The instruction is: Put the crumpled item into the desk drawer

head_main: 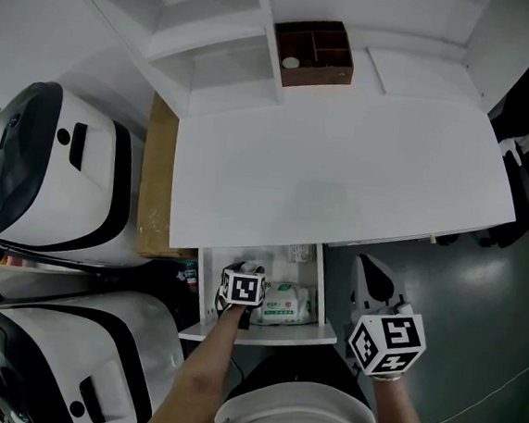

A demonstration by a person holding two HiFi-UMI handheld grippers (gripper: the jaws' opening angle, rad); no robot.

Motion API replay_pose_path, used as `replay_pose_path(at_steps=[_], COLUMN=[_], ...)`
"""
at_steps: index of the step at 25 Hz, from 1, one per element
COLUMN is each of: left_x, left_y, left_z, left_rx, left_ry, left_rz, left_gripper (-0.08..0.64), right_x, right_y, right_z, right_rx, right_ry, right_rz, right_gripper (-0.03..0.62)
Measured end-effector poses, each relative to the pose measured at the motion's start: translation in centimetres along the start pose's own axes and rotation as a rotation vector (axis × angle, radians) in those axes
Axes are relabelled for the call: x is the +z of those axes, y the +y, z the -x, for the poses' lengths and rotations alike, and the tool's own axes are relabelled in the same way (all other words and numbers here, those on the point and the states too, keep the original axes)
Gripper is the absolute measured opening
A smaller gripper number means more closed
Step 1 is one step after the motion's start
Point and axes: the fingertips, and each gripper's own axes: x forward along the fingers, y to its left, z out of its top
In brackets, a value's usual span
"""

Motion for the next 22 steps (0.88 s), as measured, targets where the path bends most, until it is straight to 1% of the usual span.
replay_pose_path(at_steps=[7,11,15,22], left_x=[0.9,1.5,1.8,2.7], left_y=[1.4,2.1,2.4,2.4], left_z=[1.2,2.2,3.0,5.1], left_rx=[0.072,0.101,0.101,0.070], left_ry=[-0.037,-0.076,-0.111,-0.197], left_rz=[-0.027,-0.032,-0.022,0.005], left_gripper=[0.238,0.256,0.262,0.262], right_x=[0.0,-0.1,-0.2,-0.3], right_y=[0.5,0.9,1.5,2.7], right_z=[-0.1,0.0,0.1,0.3], right_rx=[0.009,0.016,0.025,0.041], right_ry=[0.002,0.003,0.002,-0.004], right_rz=[0.005,0.008,0.011,0.020], right_gripper=[0.002,0.002,0.002,0.002])
